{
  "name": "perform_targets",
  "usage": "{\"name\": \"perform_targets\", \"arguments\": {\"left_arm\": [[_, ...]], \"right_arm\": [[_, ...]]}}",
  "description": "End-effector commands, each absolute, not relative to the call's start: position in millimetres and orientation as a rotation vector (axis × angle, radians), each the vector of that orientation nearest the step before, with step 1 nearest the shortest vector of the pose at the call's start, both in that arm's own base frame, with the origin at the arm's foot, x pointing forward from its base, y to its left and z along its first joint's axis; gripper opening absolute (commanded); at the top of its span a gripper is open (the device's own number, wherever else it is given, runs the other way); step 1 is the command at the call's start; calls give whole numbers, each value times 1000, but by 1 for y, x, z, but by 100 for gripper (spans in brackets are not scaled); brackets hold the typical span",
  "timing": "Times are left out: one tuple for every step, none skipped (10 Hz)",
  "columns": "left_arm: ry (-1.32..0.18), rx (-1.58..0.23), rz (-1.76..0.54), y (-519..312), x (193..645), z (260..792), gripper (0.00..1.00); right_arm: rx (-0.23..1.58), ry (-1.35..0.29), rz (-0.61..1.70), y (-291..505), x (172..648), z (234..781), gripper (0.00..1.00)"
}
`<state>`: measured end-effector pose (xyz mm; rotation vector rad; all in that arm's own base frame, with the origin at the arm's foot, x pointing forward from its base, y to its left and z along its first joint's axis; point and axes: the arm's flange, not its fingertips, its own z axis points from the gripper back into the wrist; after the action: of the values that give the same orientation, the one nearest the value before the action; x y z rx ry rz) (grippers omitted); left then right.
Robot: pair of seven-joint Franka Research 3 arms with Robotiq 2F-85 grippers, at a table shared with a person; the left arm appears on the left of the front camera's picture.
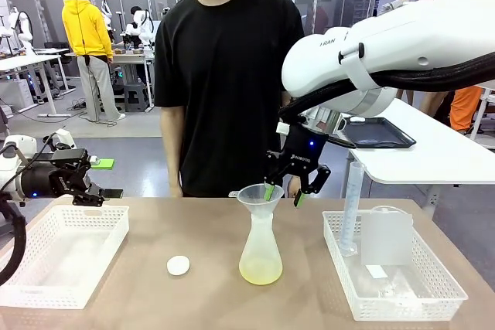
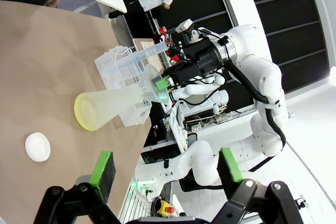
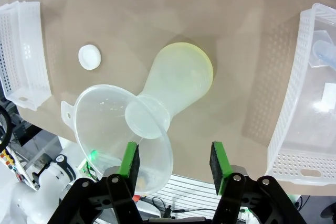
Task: Prepare the solutions needed for the experiment.
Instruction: Once the solution is in the Big flask , pick up the Plastic Funnel and place it back into the right Organizing basket.
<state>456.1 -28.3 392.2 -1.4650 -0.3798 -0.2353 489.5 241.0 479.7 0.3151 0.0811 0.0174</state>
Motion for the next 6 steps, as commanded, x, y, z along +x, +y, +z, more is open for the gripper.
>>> {"name": "perform_targets", "arguments": {"left_arm": [[-397,-1464,-248,-28,456,393,100],[-397,-1464,-248,-28,456,393,100],[-397,-1464,-248,-28,456,393,100],[-397,-1464,-248,-28,456,393,100],[-397,-1464,-248,-28,456,393,100],[-397,-1464,-248,-28,456,393,100]], "right_arm": [[315,62,-45,245,490,478,49],[315,63,-47,245,490,479,51],[323,70,-50,246,490,479,30],[318,75,-60,245,492,480,32],[318,78,-62,245,492,480,12],[321,83,-62,246,492,480,14]]}}
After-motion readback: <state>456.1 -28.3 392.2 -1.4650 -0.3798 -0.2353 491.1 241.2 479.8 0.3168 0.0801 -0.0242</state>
